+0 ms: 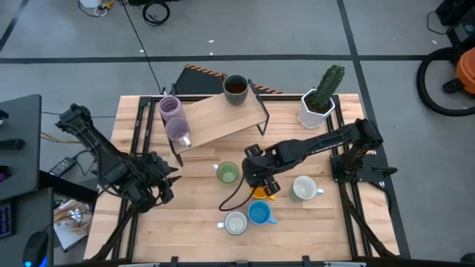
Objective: Place coffee mugs
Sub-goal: Put the blue-green mug on the shelf
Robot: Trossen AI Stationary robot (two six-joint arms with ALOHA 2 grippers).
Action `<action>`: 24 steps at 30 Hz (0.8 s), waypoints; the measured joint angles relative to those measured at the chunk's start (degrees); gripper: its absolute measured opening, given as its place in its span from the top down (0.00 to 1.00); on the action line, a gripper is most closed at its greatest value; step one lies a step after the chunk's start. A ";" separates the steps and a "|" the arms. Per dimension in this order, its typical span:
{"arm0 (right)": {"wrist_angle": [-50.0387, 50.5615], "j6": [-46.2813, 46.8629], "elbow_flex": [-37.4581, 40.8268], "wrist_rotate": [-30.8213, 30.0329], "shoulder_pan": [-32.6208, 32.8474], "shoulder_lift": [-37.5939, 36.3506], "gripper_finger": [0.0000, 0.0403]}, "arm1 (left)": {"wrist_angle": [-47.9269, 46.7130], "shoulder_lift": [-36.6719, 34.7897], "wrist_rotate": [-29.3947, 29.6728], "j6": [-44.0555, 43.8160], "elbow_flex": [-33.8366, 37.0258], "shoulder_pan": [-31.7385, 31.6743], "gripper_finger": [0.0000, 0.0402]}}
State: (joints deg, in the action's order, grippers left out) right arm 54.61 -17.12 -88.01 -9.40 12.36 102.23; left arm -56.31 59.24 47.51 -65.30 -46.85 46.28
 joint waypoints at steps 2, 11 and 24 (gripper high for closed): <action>2.04 2.04 0.04 1.28 -0.16 0.07 0.46 | 0.03 0.00 -0.02 0.00 0.00 0.02 0.65; 7.47 8.52 0.04 5.81 1.53 0.35 0.48 | 0.33 0.00 -0.44 0.84 0.02 0.06 0.65; 17.22 25.58 0.09 4.40 3.43 -1.07 0.50 | 2.17 0.00 0.90 18.11 0.02 -2.17 0.65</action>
State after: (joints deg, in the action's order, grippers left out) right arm 71.83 8.46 -87.92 -4.99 15.79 101.17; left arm -54.15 59.24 48.41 -47.18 -46.83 44.11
